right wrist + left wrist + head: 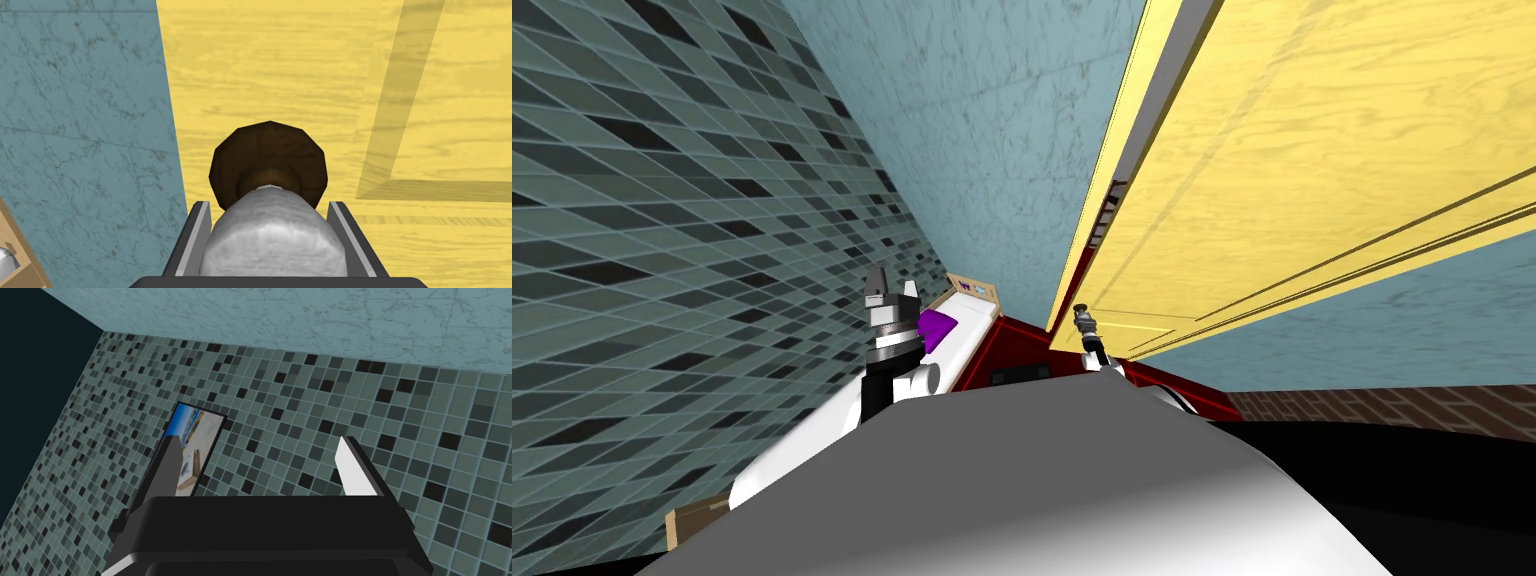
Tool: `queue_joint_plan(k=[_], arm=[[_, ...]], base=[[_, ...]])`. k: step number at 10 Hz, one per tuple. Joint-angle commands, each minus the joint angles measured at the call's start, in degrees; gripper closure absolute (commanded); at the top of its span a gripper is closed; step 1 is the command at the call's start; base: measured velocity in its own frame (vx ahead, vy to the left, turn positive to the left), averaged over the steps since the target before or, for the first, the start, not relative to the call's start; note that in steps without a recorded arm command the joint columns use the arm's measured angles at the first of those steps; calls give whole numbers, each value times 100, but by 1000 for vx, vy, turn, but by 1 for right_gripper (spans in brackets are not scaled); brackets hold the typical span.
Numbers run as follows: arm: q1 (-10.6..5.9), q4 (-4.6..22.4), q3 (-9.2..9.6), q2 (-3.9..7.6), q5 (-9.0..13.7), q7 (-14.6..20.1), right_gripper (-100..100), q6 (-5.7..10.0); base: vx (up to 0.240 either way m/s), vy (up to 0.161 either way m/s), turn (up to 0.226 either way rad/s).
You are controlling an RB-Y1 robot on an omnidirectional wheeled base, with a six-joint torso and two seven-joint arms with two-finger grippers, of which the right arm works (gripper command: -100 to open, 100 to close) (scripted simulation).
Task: Pull the door open
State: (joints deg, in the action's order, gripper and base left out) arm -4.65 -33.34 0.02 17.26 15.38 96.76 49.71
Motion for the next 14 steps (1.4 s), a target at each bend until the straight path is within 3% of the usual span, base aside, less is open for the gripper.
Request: queue_joint_plan(k=[1,7,8,14], arm=[[68,-35,95,38,-63,110,100,37],[285,-142,553,345,-375,710,100,292],[258,-122,507,311,-343,631,100,235],[562,-208,968,663,-694,1197,100,737]], base=[[-156,-22,51],[-233,-44,78],[-104,-19,17],[-208,-53,76]])
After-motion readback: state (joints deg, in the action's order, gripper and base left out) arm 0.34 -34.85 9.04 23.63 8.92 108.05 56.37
